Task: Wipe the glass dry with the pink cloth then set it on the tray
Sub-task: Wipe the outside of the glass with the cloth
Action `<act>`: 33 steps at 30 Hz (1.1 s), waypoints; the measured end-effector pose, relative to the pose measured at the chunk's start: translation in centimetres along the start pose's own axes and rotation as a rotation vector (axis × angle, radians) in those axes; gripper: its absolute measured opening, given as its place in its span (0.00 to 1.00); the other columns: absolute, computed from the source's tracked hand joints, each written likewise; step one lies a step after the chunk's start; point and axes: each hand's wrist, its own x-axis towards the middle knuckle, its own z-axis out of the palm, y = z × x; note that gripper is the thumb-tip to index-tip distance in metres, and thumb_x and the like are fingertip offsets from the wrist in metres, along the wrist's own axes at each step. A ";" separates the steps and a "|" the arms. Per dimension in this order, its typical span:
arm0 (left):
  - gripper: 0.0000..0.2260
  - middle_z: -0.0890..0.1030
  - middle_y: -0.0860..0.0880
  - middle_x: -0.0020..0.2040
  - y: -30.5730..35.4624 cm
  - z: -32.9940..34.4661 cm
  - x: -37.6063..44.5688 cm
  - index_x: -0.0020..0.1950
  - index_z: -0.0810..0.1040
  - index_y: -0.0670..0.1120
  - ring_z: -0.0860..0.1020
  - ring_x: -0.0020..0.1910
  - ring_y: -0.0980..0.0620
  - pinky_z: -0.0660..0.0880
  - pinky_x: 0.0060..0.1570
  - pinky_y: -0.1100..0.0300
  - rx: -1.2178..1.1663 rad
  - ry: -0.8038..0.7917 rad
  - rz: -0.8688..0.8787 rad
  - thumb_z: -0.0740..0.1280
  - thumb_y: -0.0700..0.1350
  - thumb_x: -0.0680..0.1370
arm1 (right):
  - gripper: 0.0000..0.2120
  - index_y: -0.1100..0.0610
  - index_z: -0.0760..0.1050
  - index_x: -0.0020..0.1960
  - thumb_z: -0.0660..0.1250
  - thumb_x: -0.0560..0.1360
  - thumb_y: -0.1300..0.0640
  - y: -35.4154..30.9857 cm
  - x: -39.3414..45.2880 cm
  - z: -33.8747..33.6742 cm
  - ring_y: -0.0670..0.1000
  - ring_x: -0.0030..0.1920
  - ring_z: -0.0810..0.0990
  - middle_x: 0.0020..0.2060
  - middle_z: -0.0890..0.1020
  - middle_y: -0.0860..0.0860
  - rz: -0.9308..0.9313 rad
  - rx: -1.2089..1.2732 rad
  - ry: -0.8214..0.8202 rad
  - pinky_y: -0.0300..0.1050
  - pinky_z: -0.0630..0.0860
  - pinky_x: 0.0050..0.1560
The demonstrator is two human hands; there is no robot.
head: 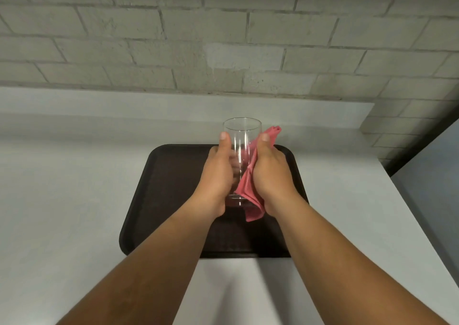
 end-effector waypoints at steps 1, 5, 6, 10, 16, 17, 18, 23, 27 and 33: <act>0.34 0.85 0.46 0.48 0.0 0.1 0.2 0.70 0.78 0.40 0.84 0.43 0.50 0.82 0.53 0.51 0.057 0.018 0.030 0.55 0.69 0.85 | 0.32 0.53 0.78 0.65 0.46 0.82 0.33 0.3 -0.1 0.1 0.54 0.56 0.85 0.56 0.86 0.53 -0.032 -0.041 0.027 0.58 0.78 0.65; 0.29 0.88 0.48 0.46 -0.3 0.2 0.5 0.63 0.83 0.45 0.87 0.48 0.49 0.82 0.51 0.51 0.089 0.039 0.020 0.55 0.67 0.86 | 0.33 0.56 0.74 0.70 0.46 0.83 0.34 0.5 -0.3 0.0 0.54 0.58 0.83 0.57 0.84 0.53 -0.166 -0.189 0.109 0.52 0.77 0.60; 0.28 0.90 0.48 0.47 -0.3 0.3 0.3 0.60 0.84 0.48 0.89 0.51 0.47 0.84 0.53 0.49 0.051 0.023 -0.007 0.55 0.68 0.85 | 0.32 0.57 0.73 0.70 0.46 0.83 0.35 0.4 -0.5 0.1 0.53 0.56 0.83 0.57 0.84 0.53 -0.205 -0.228 0.123 0.49 0.77 0.56; 0.31 0.91 0.45 0.53 0.1 1.0 -0.2 0.61 0.86 0.45 0.89 0.57 0.45 0.83 0.64 0.42 -0.071 -0.042 -0.050 0.59 0.70 0.83 | 0.28 0.54 0.66 0.76 0.50 0.84 0.38 0.3 -1.3 0.8 0.53 0.60 0.82 0.63 0.82 0.53 -0.312 -0.305 0.133 0.49 0.77 0.56; 0.29 0.92 0.44 0.53 0.2 0.4 0.0 0.52 0.91 0.52 0.90 0.55 0.47 0.86 0.52 0.51 -0.216 -0.107 -0.043 0.57 0.68 0.85 | 0.30 0.53 0.71 0.68 0.48 0.81 0.32 -1.6 -0.8 1.1 0.53 0.54 0.84 0.54 0.82 0.49 -0.300 -0.350 0.153 0.53 0.79 0.51; 0.30 0.92 0.47 0.47 0.2 0.3 0.0 0.42 0.92 0.54 0.91 0.49 0.50 0.86 0.44 0.55 -0.231 -0.135 -0.036 0.56 0.68 0.85 | 0.33 0.54 0.74 0.64 0.47 0.80 0.30 -2.1 -0.4 0.9 0.53 0.51 0.84 0.51 0.84 0.50 -0.252 -0.296 0.130 0.54 0.80 0.52; 0.31 0.92 0.49 0.43 0.1 0.2 -0.1 0.36 0.91 0.55 0.91 0.43 0.51 0.86 0.38 0.58 -0.247 -0.155 -0.028 0.57 0.68 0.85 | 0.34 0.54 0.78 0.58 0.46 0.79 0.29 -2.5 0.0 0.6 0.54 0.49 0.85 0.48 0.86 0.52 -0.192 -0.213 0.102 0.56 0.80 0.54; 0.29 0.91 0.46 0.40 0.3 0.2 -0.1 0.39 0.89 0.51 0.91 0.38 0.48 0.85 0.34 0.56 -0.200 -0.100 0.013 0.62 0.72 0.80 | 0.32 0.52 0.83 0.50 0.47 0.82 0.32 -2.2 0.7 -0.2 0.57 0.49 0.88 0.44 0.89 0.54 0.100 0.114 0.023 0.61 0.81 0.59; 0.30 0.92 0.43 0.45 0.5 0.3 0.9 0.50 0.85 0.46 0.91 0.44 0.46 0.84 0.43 0.53 -0.186 0.045 -0.051 0.61 0.72 0.81 | 0.30 0.53 0.72 0.74 0.47 0.84 0.36 -0.1 -1.4 1.0 0.52 0.59 0.82 0.60 0.83 0.51 -0.131 -0.223 0.011 0.48 0.75 0.59; 0.32 0.91 0.41 0.54 0.4 0.0 0.7 0.62 0.87 0.46 0.90 0.55 0.46 0.83 0.56 0.49 -0.126 -0.050 -0.027 0.56 0.70 0.84 | 0.27 0.54 0.66 0.73 0.51 0.84 0.38 -0.9 -1.6 1.8 0.52 0.56 0.82 0.60 0.80 0.51 -0.298 -0.349 0.084 0.48 0.75 0.50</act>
